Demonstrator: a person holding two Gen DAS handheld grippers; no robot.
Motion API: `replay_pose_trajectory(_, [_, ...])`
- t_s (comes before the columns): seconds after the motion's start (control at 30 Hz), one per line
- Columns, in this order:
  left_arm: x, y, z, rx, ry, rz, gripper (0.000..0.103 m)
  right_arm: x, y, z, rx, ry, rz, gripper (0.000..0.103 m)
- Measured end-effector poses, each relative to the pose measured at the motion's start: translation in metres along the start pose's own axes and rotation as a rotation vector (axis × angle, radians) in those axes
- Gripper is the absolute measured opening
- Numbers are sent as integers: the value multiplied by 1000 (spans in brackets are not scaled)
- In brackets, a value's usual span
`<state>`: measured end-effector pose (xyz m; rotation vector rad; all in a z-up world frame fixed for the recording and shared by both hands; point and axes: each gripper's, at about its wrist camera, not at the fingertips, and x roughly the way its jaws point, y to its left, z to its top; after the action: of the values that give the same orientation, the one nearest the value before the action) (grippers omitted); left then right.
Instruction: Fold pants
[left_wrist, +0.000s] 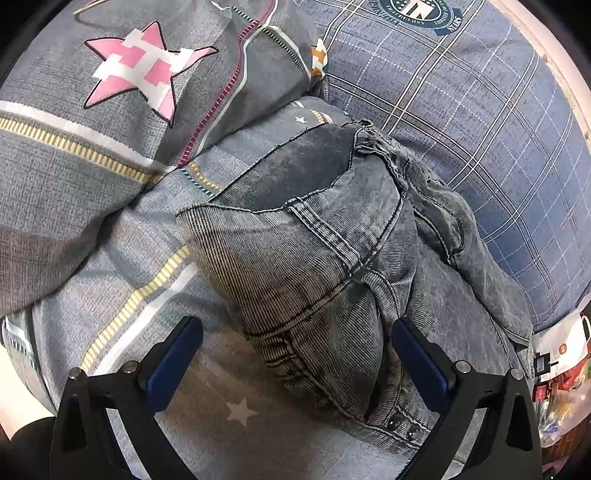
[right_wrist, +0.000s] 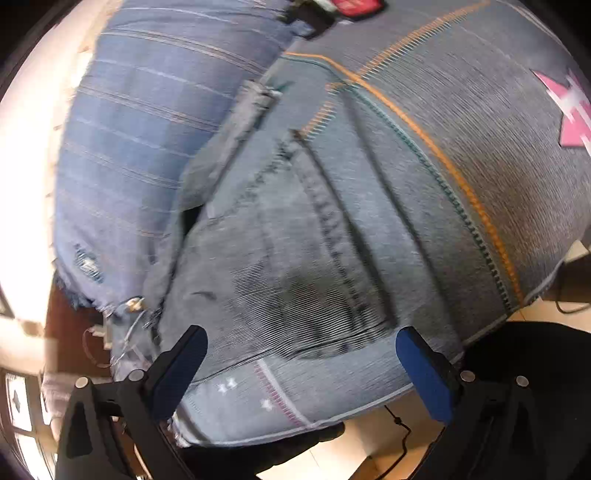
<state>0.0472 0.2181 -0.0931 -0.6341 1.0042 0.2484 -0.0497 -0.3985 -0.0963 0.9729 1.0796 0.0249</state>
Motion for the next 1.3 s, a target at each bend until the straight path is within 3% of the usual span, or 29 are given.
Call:
replay_pose_trajectory(0.07, [-1, 1, 0, 0, -2, 0, 103, 4, -2, -4, 20, 5, 3, 92])
replay_pose_trajectory(0.2, [1, 0, 3, -6, -8, 21, 103, 13, -5, -11, 52, 25, 7, 91])
replay_pose_trajectory(0.3, [4, -7, -1, 48, -3, 66, 103, 22, -13, -4, 91, 18, -8, 91])
replay_pose_trajectory(0.33, [6, -9, -2, 68, -1, 78, 103, 21, -11, -3, 83, 7, -13, 86])
replay_pose_trajectory(0.43, [8, -12, -1, 111, 3, 104, 103, 18, -3, 2, 33, -16, -68, 22])
replay_pose_trajectory(0.47, [8, -12, -1, 111, 0, 108, 97, 20, -1, 4, 19, -7, -82, 22])
replay_pose_trajectory(0.5, [7, -12, 0, 115, -11, 121, 74, 22, 4, 6, -18, -3, -111, 21])
replay_pose_trajectory(0.53, [6, -15, 3, 138, -12, 130, 60, 22, 10, 7, -58, -10, -140, 19])
replay_pose_trajectory(0.6, [4, -18, 6, 160, 8, 113, 37, 19, 25, 8, -141, -40, -192, 16])
replay_pose_trajectory(0.63, [1, -21, 6, 173, 11, 110, 31, 16, 32, 9, -185, -62, -218, 14])
replay_pose_trajectory(0.7, [-8, -31, 9, 208, -9, 111, 22, 3, 52, 15, -282, -114, -257, 14])
replay_pose_trajectory(0.87, [-72, -56, -2, 250, -142, 62, 20, -38, 91, 23, -457, -247, -311, 14])
replay_pose_trajectory(0.97, [-97, -54, -26, 251, -151, 43, 21, -55, 84, 23, -480, -287, -343, 14])
replay_pose_trajectory(1.03, [-87, -48, -46, 263, -123, 85, 24, -47, 60, 30, -432, -266, -372, 19])
replay_pose_trajectory(1.1, [-51, -35, -55, 284, -11, 163, 34, -14, 21, 39, -368, -113, -405, 32])
replay_pose_trajectory(1.13, [-36, -22, -55, 241, 55, 177, 39, -3, 8, 39, -344, -71, -426, 45])
replay_pose_trajectory(1.17, [-29, -12, -53, 196, 91, 181, 50, 3, 1, 38, -335, -60, -452, 57])
replay_pose_trajectory(1.2, [-28, -4, -50, 161, 105, 180, 59, 1, -2, 36, -336, -66, -454, 59])
replay_pose_trajectory(1.3, [-53, -7, -38, 185, -17, 221, 65, -28, 5, 37, -330, -174, -420, 62])
